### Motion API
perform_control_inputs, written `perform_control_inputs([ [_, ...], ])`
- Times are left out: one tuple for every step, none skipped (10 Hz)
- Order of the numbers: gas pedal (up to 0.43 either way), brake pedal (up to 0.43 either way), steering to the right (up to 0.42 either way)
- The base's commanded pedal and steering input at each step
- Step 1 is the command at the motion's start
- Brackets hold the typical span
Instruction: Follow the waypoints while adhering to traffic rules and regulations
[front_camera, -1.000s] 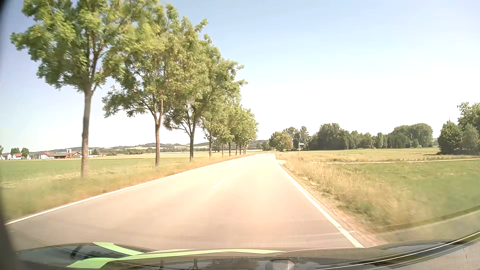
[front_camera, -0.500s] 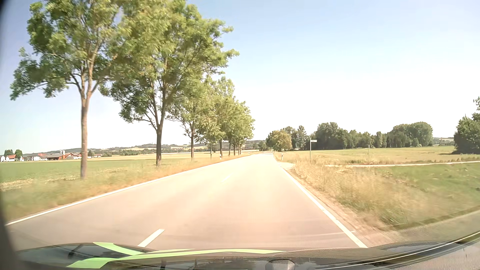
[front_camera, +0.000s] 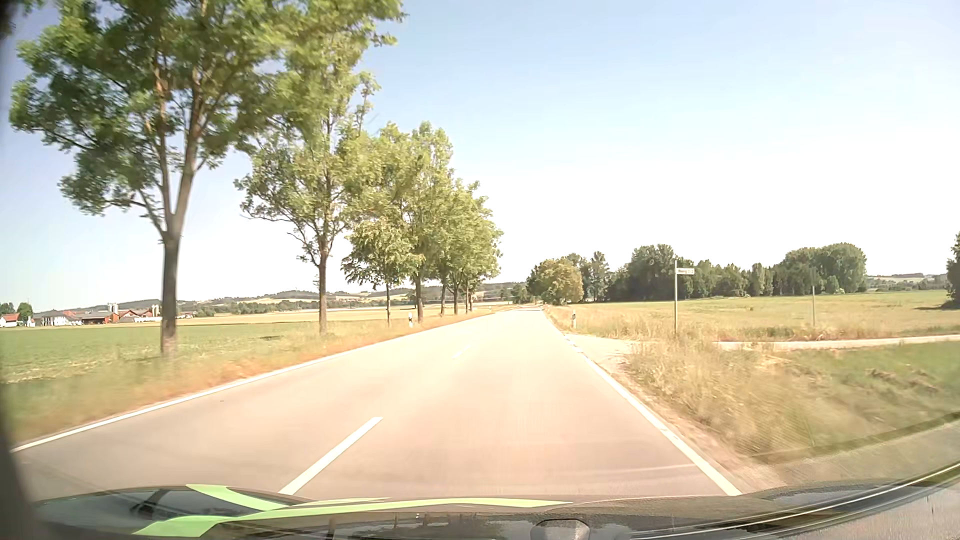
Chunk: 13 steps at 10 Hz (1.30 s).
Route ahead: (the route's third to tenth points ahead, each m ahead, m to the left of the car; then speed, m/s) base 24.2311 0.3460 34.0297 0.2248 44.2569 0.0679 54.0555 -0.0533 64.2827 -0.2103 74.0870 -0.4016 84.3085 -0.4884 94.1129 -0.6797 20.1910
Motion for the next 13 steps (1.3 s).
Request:
perform_control_inputs([
  [0.228,0.0,0.002],
  [0.228,0.0,0.002],
  [0.228,0.0,0.001],
  [0.22,0.0,0.001],
  [0.209,0.0,0.002],
  [0.197,0.0,0.002],
  [0.197,0.0,0.002],
  [0.197,0.0,0.002],
  [0.197,0.0,0.002],
  [0.197,0.0,0.002],
  [0.197,0.0,0.001],
  [0.197,0.0,0.001],
  [0.209,0.0,0.001],
])
